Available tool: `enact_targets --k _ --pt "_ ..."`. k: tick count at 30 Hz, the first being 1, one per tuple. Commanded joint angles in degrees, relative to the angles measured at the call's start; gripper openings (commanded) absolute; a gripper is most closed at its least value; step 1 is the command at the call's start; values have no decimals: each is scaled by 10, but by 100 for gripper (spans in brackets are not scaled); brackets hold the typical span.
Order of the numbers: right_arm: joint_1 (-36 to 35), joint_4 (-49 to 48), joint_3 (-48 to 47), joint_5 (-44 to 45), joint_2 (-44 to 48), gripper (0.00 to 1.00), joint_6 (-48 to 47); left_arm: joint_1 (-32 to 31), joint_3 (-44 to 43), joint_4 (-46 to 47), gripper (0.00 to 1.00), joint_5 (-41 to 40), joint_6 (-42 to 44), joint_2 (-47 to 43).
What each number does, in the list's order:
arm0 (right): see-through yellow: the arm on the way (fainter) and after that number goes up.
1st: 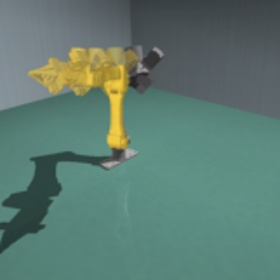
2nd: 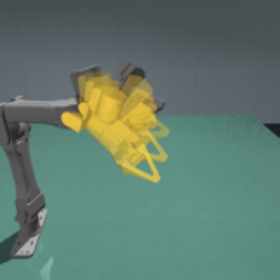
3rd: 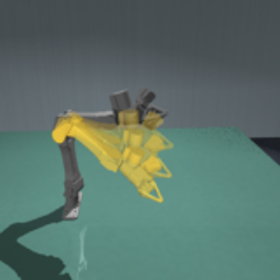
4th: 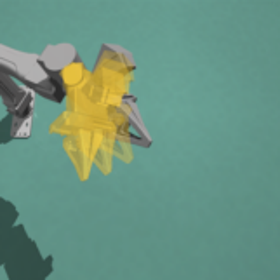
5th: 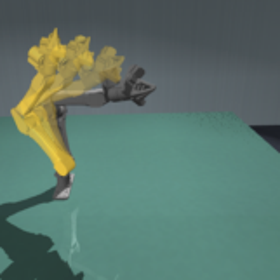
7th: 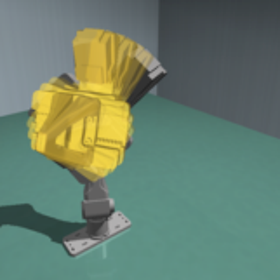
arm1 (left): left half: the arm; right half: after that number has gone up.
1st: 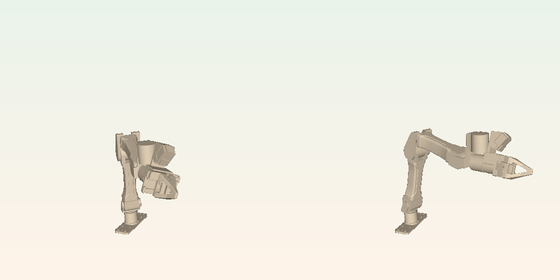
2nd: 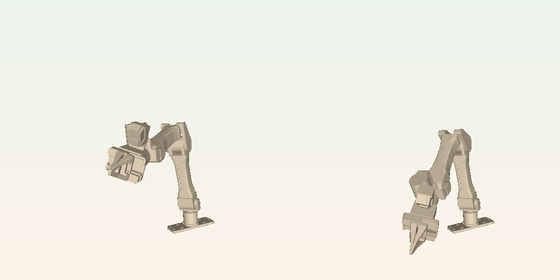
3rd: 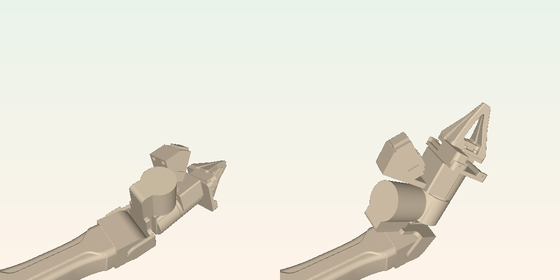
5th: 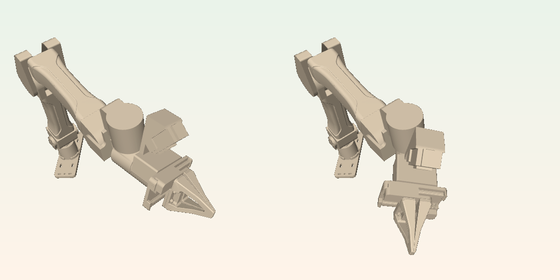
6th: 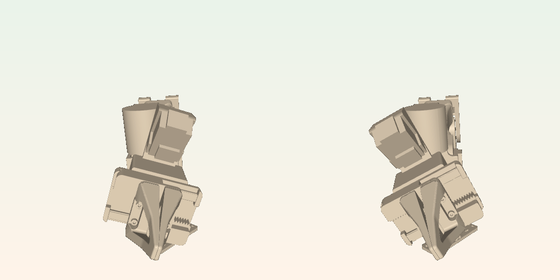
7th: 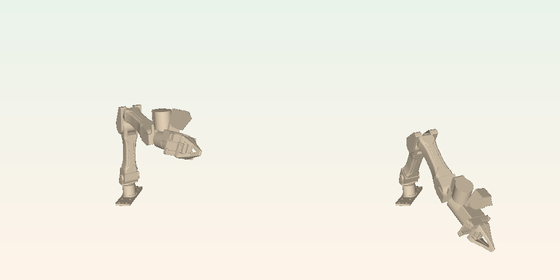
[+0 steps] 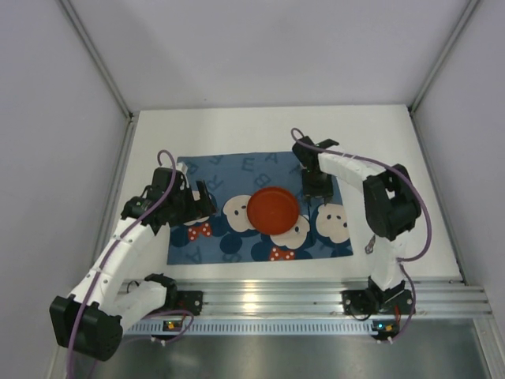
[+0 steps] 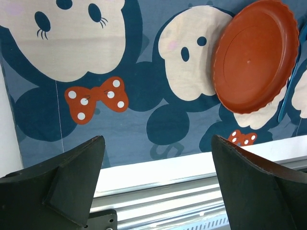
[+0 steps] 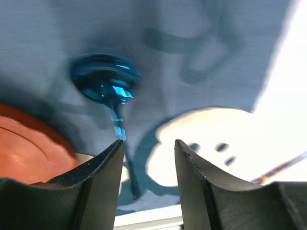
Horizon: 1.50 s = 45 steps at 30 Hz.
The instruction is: Set the dinner table for one person
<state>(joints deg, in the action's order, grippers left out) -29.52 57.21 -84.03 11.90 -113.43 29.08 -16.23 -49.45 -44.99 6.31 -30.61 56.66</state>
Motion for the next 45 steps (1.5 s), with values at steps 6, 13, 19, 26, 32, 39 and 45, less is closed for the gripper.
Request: enact_targets --k 6,13,19,26,32,39,45 --pt "203 41 126 -55 230 49 2 -3 7 10 98 -15 0 -16" --pt "365 6 236 -79 276 49 2 -3 11 20 98 -5 5 -15" --pt "424 -41 258 -65 221 42 11 -3 14 28 98 5 10 0" --pt "452 -75 262 -49 179 35 8 -3 11 24 99 3 12 6" --pt "453 -111 259 -55 137 27 12 -3 8 18 99 -5 11 16" --pt "452 -120 254 -49 112 6 2 -2 7 18 99 -9 8 20" --pt "435 -87 221 -44 163 0 -3 -2 -19 16 99 -4 34 44"
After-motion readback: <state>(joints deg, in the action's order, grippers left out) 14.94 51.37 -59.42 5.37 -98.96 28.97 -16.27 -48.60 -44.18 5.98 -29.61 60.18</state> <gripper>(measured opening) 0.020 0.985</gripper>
